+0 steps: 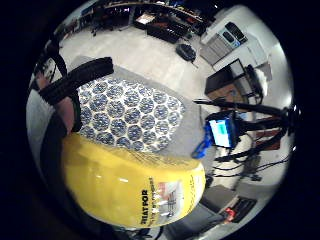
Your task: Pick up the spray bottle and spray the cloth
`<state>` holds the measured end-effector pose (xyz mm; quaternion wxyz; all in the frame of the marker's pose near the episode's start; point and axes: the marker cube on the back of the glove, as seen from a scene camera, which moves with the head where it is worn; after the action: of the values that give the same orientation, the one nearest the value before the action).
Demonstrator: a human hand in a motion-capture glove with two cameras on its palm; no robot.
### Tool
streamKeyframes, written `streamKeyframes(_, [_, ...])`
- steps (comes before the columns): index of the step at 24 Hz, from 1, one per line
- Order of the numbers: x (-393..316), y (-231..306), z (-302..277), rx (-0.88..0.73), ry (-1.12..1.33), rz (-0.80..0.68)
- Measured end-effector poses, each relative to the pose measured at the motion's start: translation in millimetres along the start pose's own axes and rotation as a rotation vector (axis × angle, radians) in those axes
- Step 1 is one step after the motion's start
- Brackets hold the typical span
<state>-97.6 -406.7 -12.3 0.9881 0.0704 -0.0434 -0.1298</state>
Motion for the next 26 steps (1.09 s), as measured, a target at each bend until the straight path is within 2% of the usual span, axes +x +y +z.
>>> streamKeyframes(9, [-7,1,-8,0.048,-0.148,0.012])
streamKeyframes(26, [-53,-9,-29,0.268,-0.674,0.006])
